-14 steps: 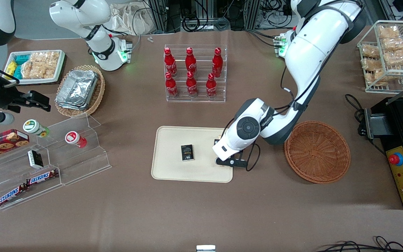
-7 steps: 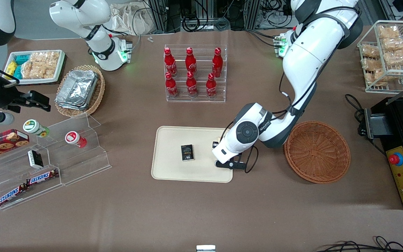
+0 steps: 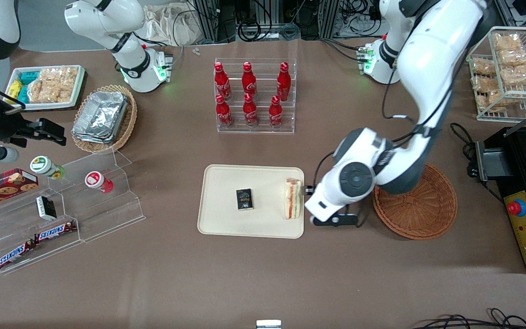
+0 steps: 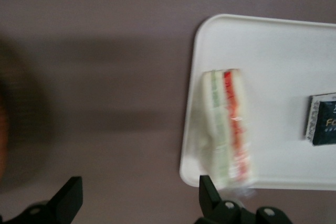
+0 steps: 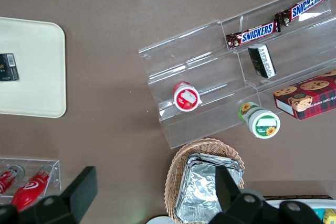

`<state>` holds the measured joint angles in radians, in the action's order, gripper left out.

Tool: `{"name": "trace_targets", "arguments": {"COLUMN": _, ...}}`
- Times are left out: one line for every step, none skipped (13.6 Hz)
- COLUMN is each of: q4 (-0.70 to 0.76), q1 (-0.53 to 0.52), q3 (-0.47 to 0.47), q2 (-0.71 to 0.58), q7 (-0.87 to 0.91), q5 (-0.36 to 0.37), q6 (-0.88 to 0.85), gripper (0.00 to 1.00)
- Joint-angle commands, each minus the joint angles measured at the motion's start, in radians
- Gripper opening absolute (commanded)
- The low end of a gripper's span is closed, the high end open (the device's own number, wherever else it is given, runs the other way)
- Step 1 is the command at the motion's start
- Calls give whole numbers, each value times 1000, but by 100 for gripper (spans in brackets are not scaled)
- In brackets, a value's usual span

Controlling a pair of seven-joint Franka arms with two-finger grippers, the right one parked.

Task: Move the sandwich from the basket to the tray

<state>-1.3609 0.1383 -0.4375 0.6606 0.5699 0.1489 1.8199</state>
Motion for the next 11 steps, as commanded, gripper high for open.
{"name": "trace_targets", "arguments": {"q4": -24, "q1": -75, "q3": -3, "q2": -125, "q7": -91, "q5": -38, "q6": -140, "gripper": 99}}
{"name": "trace_targets", "arguments": {"q4": -24, "q1": -113, "q3": -3, "q2": -162, "q7": -132, "q5": -37, "q6": -202, "gripper": 99}}
{"name": "trace_targets", "arguments": {"q4": -26, "q1": -141, "q3": -1, "q2": -201, "q7": -183, "q5": -37, "q6": -253, "gripper": 99}}
{"name": "trace_targets", "arguments": {"q4": -29, "q1": -181, "q3": -1, "q2": -234, "q7": -233, "q5": -35, "q6": -287, "gripper": 99}}
{"name": "trace_targets", "arguments": {"q4": -29, "q1": -219, "q3": 0, "q2": -261, "q7": -273, "q5": -35, "q6": -324, "gripper": 99}}
{"name": "trace_targets", "arguments": {"q4": -27, "q1": -255, "q3": 0, "q2": -281, "q7": -304, "q5": -29, "q6": -367, "gripper": 99}}
{"name": "trace_targets", "arguments": {"q4": -26, "q1": -285, "q3": 2, "q2": -300, "q7": -327, "q5": -25, "q6": -395, "gripper": 99}}
{"name": "trace_targets", "arguments": {"q4": -26, "q1": -313, "q3": 2, "q2": -318, "q7": -337, "q5": -22, "q6": -404, "gripper": 99}}
{"name": "trace_targets", "arguments": {"q4": -24, "q1": -336, "q3": 2, "q2": -338, "q7": -334, "q5": -20, "q6": -407, "gripper": 100}}
{"name": "trace_targets", "arguments": {"q4": -26, "q1": -359, "q3": 3, "q2": -358, "q7": -332, "q5": -29, "q6": -425, "gripper": 100}}
{"name": "trace_targets", "arguments": {"q4": -21, "q1": -388, "q3": 2, "q2": -364, "q7": -340, "q5": -32, "q6": -476, "gripper": 100}}
